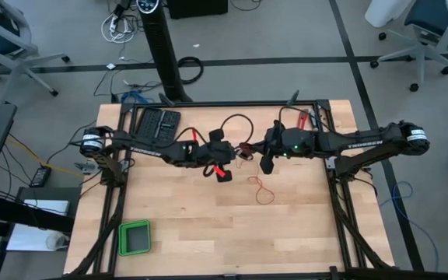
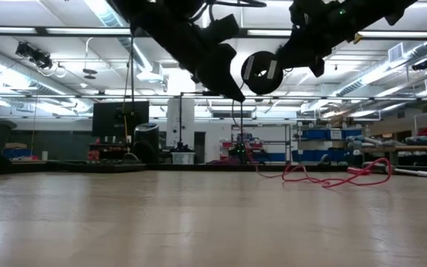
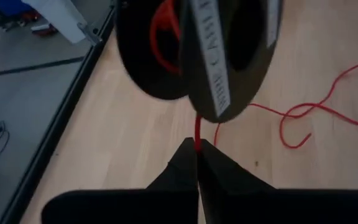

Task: Coil cords
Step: Coil the red wire onto the black spool

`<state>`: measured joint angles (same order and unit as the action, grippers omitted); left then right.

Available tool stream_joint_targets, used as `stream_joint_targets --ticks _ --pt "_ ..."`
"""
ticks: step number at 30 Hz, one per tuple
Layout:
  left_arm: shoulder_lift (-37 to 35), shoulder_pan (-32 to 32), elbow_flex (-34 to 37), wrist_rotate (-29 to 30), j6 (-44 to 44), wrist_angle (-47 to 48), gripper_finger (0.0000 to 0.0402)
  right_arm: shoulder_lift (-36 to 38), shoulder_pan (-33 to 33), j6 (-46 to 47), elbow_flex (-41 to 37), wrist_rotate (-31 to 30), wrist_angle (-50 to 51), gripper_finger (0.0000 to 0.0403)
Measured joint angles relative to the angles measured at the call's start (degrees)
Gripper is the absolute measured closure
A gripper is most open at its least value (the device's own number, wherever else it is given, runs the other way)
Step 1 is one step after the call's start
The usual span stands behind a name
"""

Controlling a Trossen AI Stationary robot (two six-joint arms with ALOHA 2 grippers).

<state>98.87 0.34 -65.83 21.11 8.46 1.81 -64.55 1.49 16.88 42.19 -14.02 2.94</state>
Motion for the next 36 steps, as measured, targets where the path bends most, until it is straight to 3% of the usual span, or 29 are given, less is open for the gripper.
stream_joint_targets --ticks 5,16,21,36 --pt "0.0 0.5 0.3 0.6 -3.9 1.4 0.0372 -0.5 0.1 0.0 0.0 0.2 0.6 0.0402" --pt "-0.6 0.5 0.4 -1.9 -5.7 5.3 0.0244 -0.4 0.2 -3.7 0.0 0.3 8.7 0.0402" --pt "-1.9 0.4 0.2 -5.5 -3.9 3.4 0.0235 -0.5 0.1 -10.8 0.0 1.6 10.7 0.0402" --pt "-2.2 1.7 -3.4 -8.5 -0.5 -1.3 0.0234 -1.1 -0.2 -13.4 0.0 5.1 4.6 0.0402"
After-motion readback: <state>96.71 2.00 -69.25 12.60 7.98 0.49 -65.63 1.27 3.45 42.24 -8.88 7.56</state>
